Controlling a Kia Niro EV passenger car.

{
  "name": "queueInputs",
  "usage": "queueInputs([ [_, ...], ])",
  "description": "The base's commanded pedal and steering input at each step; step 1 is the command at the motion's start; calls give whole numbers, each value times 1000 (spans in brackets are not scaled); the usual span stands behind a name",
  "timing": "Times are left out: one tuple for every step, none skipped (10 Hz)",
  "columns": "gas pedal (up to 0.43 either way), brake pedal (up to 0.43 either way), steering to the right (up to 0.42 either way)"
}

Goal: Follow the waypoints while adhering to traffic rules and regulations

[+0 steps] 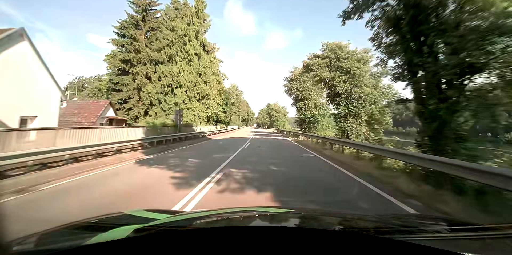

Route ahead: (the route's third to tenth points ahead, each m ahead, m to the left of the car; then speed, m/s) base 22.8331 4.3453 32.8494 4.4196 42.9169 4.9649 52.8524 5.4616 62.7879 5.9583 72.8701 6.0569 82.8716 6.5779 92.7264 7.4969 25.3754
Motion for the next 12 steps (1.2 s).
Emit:
queueInputs([
  [299, 0, -10],
  [299, 0, -9],
  [299, 0, -10],
  [299, 0, -10],
  [299, 0, -10],
  [299, 0, -10],
  [299, 0, -9],
  [299, 0, -9],
  [299, 0, -9],
  [299, 0, -9],
  [299, 0, -9],
  [299, 0, -10],
])
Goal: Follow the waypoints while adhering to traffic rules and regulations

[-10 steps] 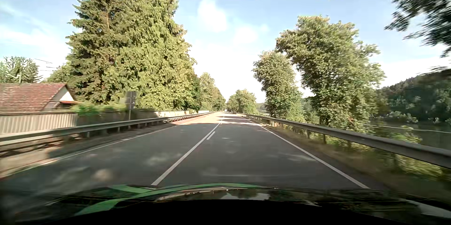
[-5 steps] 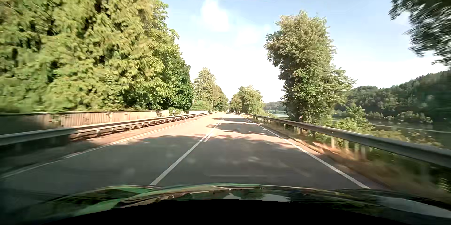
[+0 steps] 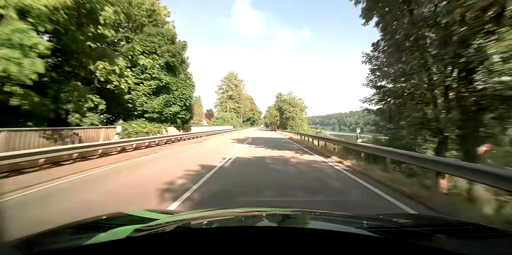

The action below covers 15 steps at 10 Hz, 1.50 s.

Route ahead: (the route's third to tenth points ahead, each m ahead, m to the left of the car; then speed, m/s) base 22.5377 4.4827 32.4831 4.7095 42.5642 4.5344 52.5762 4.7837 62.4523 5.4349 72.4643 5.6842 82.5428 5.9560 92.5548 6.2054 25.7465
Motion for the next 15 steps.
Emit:
queueInputs([
  [299, 0, -9],
  [299, 0, -10],
  [299, 0, -9],
  [280, 0, -9],
  [268, 0, -8],
  [268, 0, -8],
  [268, 0, -7],
  [280, 0, -6],
  [280, 0, -4],
  [287, 0, -3],
  [287, 0, -2],
  [287, 0, -3],
  [299, 0, -2],
  [299, 0, -2],
  [299, 0, -2],
])
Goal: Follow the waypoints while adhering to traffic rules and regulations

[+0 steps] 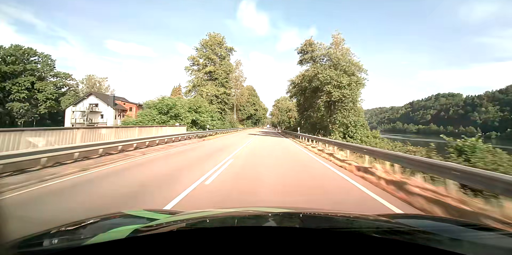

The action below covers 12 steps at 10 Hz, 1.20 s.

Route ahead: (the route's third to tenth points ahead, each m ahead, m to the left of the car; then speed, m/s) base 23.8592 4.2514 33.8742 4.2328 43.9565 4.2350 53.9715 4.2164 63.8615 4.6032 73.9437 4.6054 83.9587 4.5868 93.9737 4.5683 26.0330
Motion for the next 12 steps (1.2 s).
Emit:
queueInputs([
  [280, 0, -2],
  [260, 0, -2],
  [248, 0, -2],
  [248, 0, -2],
  [248, 0, -2],
  [248, 0, -2],
  [240, 0, -2],
  [228, 0, -2],
  [228, 0, -2],
  [240, 0, -2],
  [248, 0, -2],
  [268, 0, -2],
])
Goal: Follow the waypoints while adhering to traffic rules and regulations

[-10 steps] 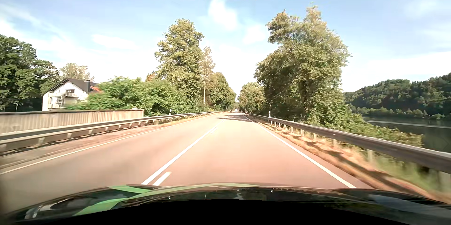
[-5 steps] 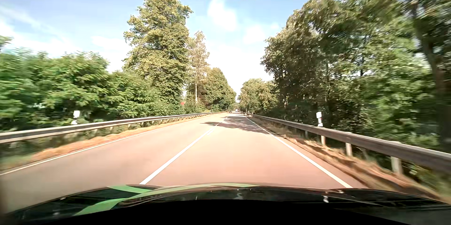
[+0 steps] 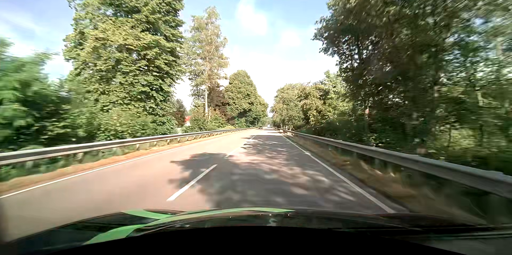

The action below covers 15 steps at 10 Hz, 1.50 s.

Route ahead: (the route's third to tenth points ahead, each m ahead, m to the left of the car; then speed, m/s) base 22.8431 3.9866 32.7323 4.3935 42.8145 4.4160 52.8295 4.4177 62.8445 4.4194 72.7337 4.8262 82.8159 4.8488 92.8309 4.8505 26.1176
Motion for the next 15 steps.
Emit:
queueInputs([
  [280, 0, -2],
  [287, 0, -2],
  [287, 0, -2],
  [287, 0, -2],
  [287, 0, -2],
  [260, 0, -2],
  [228, 0, -2],
  [220, 0, -2],
  [220, 0, -2],
  [220, 0, -2],
  [220, 0, -2],
  [220, 0, -2],
  [220, 0, -2],
  [220, 0, -2],
  [220, 0, -2],
])
